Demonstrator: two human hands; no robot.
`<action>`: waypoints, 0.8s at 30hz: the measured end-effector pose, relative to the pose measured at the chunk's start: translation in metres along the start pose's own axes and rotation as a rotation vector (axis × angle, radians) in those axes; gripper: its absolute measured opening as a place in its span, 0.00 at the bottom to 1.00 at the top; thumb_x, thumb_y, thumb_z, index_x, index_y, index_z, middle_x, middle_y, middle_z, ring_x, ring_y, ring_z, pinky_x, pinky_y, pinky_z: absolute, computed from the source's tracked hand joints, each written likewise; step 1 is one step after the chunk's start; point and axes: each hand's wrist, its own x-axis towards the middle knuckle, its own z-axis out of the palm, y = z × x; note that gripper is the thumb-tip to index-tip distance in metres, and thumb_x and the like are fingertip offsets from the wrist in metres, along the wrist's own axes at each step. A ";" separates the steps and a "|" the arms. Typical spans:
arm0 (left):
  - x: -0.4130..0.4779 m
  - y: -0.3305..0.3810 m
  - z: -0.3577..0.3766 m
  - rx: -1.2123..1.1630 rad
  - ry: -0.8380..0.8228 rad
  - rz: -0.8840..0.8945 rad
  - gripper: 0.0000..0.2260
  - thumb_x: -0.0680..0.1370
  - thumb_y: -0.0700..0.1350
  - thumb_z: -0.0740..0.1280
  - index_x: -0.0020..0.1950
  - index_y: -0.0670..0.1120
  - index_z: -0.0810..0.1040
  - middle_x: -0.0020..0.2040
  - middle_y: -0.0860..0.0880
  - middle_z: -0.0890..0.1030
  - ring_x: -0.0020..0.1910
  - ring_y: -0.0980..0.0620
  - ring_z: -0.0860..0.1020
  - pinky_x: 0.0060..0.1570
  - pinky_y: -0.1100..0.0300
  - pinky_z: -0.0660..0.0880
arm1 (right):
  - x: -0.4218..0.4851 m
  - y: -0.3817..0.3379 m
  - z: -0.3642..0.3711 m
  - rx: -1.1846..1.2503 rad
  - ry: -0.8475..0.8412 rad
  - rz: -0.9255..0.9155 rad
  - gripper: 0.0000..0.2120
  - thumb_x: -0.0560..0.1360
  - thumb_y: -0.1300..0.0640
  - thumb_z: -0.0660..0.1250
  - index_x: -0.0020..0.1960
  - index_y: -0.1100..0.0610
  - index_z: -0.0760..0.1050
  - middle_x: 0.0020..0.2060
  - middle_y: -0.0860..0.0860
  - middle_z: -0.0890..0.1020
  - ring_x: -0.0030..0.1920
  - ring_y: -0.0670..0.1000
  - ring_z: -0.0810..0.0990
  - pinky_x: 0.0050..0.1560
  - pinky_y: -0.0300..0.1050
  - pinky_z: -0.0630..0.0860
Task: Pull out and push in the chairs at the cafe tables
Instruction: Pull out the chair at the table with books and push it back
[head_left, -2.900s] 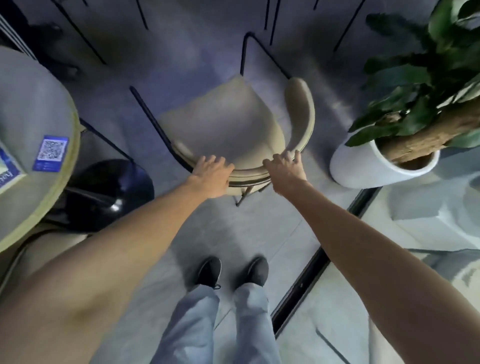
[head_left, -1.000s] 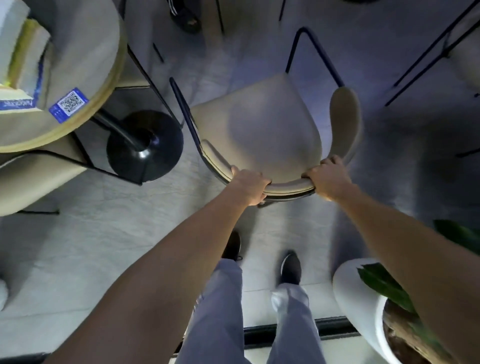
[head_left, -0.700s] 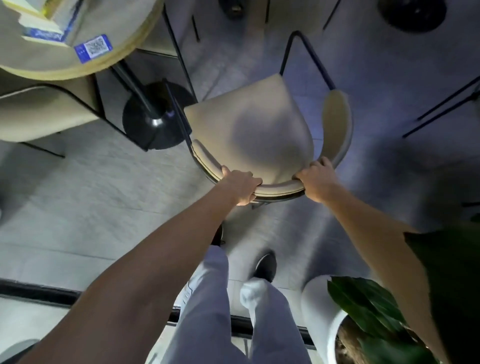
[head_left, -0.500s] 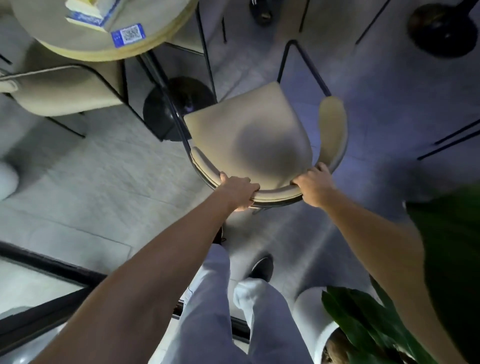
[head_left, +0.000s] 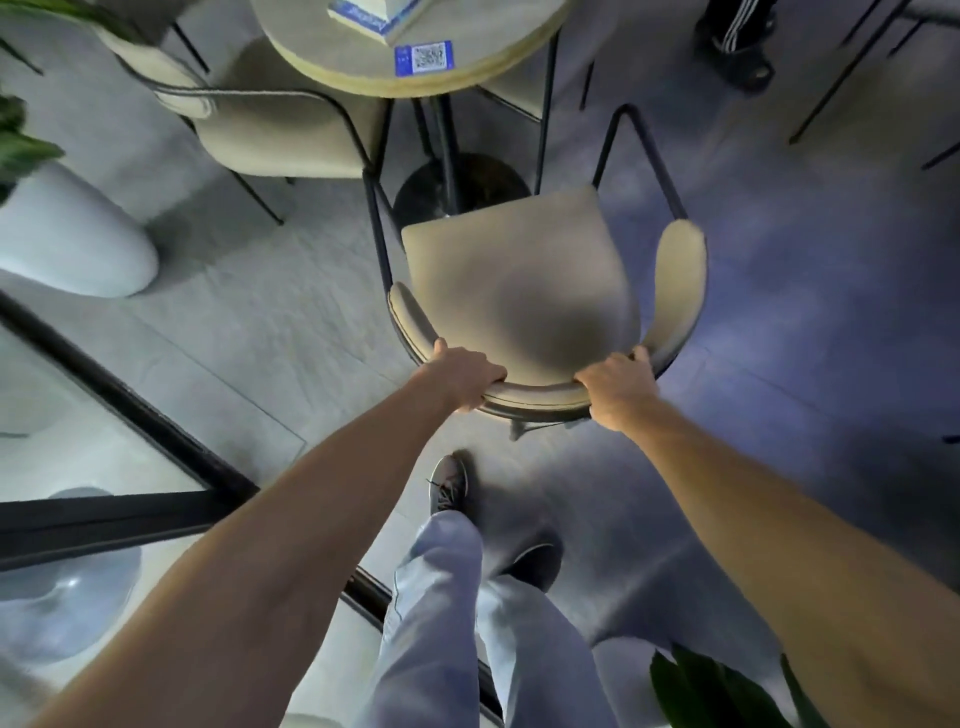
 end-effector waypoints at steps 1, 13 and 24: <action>0.000 -0.004 0.001 -0.001 0.001 -0.005 0.16 0.80 0.45 0.63 0.68 0.53 0.70 0.55 0.47 0.78 0.54 0.42 0.79 0.59 0.41 0.66 | 0.003 -0.003 -0.001 -0.002 0.009 -0.001 0.18 0.69 0.58 0.70 0.58 0.45 0.80 0.51 0.45 0.84 0.57 0.52 0.78 0.61 0.53 0.63; 0.011 -0.054 0.002 -0.097 0.046 -0.086 0.17 0.79 0.40 0.61 0.66 0.53 0.73 0.50 0.49 0.80 0.52 0.44 0.78 0.65 0.41 0.63 | 0.048 -0.021 -0.034 0.011 0.021 -0.059 0.21 0.70 0.59 0.71 0.61 0.45 0.79 0.52 0.46 0.84 0.58 0.52 0.79 0.59 0.52 0.63; 0.036 -0.065 -0.008 -0.018 0.101 -0.154 0.19 0.81 0.45 0.64 0.72 0.55 0.68 0.59 0.46 0.80 0.61 0.40 0.76 0.70 0.37 0.57 | 0.088 -0.003 -0.059 0.007 0.074 -0.046 0.16 0.71 0.62 0.65 0.54 0.48 0.82 0.46 0.47 0.84 0.54 0.52 0.80 0.57 0.51 0.65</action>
